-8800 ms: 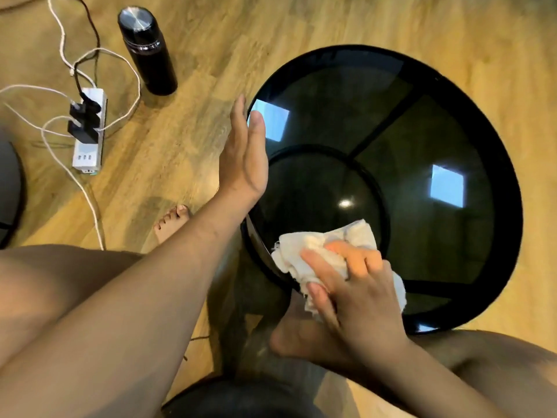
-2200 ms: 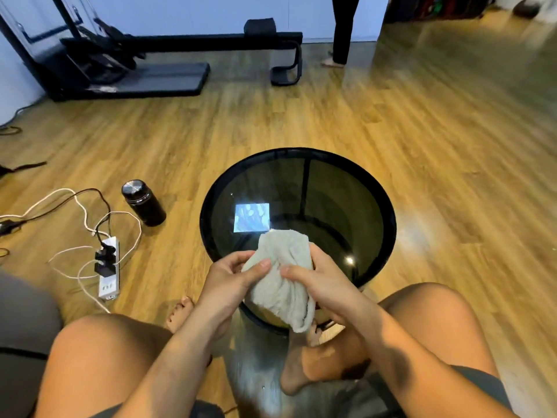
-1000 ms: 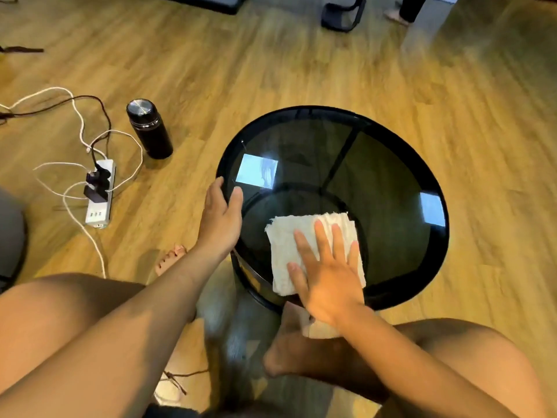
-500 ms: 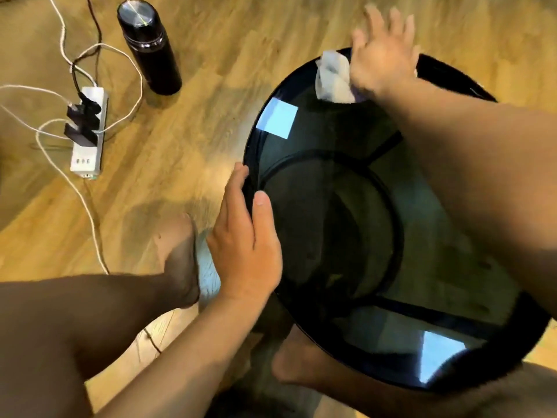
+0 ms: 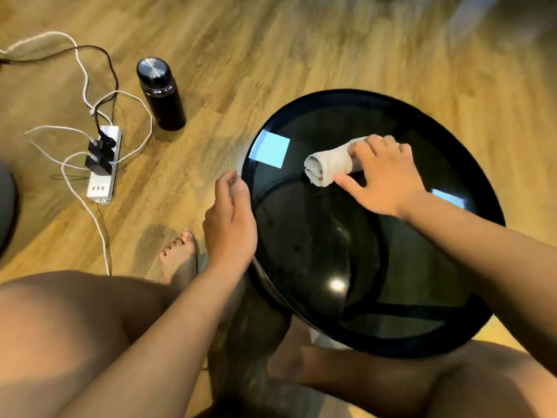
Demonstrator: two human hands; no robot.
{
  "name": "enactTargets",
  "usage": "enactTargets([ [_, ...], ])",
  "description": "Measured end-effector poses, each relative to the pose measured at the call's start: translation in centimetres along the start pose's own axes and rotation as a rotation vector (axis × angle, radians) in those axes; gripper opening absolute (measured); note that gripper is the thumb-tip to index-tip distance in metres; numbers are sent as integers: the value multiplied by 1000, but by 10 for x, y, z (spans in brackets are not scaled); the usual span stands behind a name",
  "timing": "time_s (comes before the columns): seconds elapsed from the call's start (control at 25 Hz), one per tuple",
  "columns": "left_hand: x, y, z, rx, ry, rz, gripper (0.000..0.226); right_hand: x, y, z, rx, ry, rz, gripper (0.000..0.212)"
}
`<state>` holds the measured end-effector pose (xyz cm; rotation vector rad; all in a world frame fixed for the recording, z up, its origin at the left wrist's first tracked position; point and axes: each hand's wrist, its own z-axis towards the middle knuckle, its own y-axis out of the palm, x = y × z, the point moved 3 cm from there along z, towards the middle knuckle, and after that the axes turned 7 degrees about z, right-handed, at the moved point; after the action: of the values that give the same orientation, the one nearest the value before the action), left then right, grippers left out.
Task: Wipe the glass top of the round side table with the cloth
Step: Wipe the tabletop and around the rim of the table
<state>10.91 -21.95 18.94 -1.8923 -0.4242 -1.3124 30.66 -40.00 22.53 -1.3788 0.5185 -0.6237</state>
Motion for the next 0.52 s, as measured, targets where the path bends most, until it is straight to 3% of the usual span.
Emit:
enactTargets([
  [0.16,3,6,1,-3,58,7,43,9,-8,2,-39,-207,-45,42],
  [0.28,5,20,10,-42,99,52,47,11,-6,16,-129,-231,10,43],
  [0.4,6,31,14,-22,120,84,50,12,1,31,-195,-258,-107,51],
  [0.48,3,34,15,-7,129,84,51,22,2,48,-173,-162,-46,49],
  [0.52,1,35,15,-4,130,86,52,41,1,57,-127,-29,21,47],
])
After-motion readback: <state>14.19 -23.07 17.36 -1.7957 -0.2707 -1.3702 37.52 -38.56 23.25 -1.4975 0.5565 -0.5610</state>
